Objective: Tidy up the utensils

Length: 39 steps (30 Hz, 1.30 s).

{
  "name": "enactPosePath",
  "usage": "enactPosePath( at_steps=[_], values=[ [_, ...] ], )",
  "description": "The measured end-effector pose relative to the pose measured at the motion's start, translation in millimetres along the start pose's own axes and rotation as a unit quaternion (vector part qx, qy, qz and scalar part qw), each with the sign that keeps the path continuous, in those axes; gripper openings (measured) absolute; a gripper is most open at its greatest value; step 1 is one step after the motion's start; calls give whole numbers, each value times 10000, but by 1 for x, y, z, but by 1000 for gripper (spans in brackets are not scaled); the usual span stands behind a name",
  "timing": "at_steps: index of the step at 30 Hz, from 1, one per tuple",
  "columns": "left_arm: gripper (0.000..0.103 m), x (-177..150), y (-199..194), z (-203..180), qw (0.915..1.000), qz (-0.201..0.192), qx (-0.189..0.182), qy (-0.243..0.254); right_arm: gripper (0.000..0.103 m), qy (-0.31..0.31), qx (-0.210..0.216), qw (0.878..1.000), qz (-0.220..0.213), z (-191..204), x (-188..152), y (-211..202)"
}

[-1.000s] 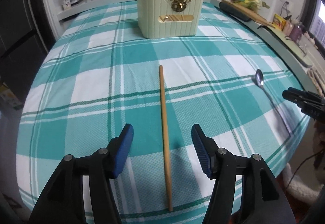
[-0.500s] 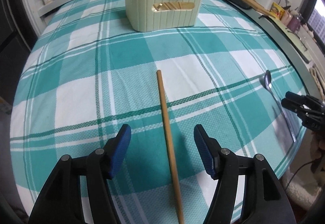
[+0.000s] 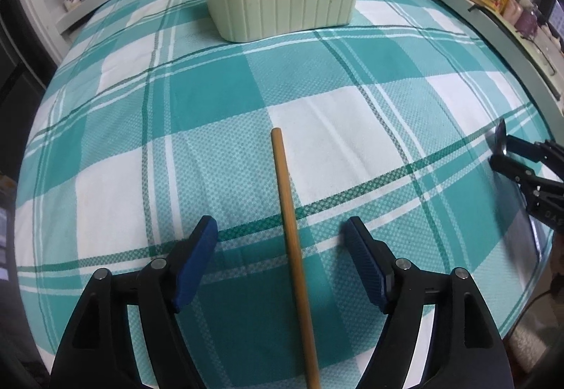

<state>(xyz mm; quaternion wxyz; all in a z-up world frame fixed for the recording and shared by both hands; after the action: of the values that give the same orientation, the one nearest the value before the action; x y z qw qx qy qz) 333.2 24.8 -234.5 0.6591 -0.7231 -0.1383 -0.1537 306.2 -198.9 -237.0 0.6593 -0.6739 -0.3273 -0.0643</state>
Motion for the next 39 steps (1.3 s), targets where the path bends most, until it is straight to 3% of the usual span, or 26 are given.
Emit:
enactPosePath(
  at_steps=[2,4,6,7,8,13,19,27,39],
  values=[
    [73,1,1,-2,10000,-1,10,-5,49,30,20,10000,-57,0,7,4],
    [59,1,-1,-6,10000,-44,-32,48,49,73,27,9999,-121,-3,12,8],
    [31,1,-3,-10,9999,-63,-78,97,49,106,37,9998,-181,-5,16,11],
    [22,2,-4,-11,9999,-88,-34,100,48,103,10,9997,-208,-5,17,11],
    [7,2,-4,-11,9999,-92,-20,82,39,95,-37,9996,-244,-6,17,12],
    [5,5,-10,-4,9993,-172,-163,-289,36,165,-64,9989,-426,-11,17,10],
    [5,8,-60,6,9946,-845,-293,-527,36,240,149,9953,-924,-15,24,-32],
    [5,16,-145,10,9786,-1809,-680,-711,36,64,356,9856,-1652,-4,40,-103],
    [5,15,-179,9,9685,-2180,-900,-804,36,-42,418,9756,-2153,6,57,-147]
  ],
)
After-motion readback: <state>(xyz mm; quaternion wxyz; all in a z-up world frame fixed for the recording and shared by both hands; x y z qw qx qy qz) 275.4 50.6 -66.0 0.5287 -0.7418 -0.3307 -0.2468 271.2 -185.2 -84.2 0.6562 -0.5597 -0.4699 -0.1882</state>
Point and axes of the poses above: each gripper's, at about its wrist camera, not at the fingertips, and y roughly the way its jaws point, z to its left, x to its top, the point moved 4 cm from there along y, roughly the way its jaws point, and after that the axes turned 12 degrees about -y, right-handed, at the moved point
